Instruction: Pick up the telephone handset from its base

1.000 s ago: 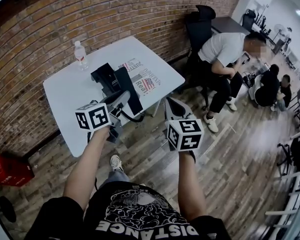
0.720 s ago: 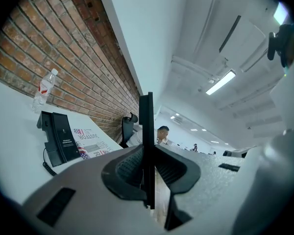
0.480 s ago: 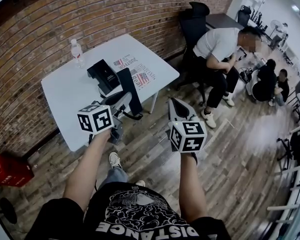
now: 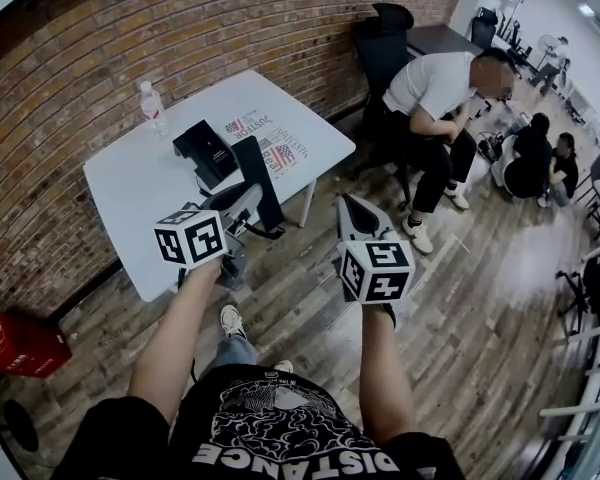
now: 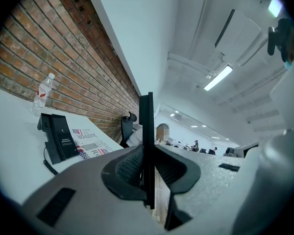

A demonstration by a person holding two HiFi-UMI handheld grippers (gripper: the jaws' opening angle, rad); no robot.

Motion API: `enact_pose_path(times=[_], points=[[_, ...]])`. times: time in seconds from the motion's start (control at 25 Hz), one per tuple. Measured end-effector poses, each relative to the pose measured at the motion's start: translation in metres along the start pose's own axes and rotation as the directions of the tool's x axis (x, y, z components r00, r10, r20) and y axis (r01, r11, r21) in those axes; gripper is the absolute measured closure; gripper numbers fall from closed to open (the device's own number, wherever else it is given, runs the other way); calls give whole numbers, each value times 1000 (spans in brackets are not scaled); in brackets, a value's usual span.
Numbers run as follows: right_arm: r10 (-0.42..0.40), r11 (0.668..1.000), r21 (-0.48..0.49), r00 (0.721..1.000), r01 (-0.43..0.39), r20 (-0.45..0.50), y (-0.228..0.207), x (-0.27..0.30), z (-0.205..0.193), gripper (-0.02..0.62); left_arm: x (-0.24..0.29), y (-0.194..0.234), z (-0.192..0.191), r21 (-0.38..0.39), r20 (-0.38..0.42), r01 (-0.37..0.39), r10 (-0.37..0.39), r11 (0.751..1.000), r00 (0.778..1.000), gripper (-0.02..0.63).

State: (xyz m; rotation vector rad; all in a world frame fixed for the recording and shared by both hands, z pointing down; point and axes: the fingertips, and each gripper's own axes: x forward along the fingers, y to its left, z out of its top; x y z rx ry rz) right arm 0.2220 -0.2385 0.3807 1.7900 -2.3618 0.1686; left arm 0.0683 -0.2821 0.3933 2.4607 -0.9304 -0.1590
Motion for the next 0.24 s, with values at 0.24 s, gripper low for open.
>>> enact_pose_path(times=[0.24], points=[[-2, 1000, -4, 1000, 2, -3, 0, -4, 1, 597, -2, -2, -1, -5, -2, -1, 1, 1000, 1000, 534]])
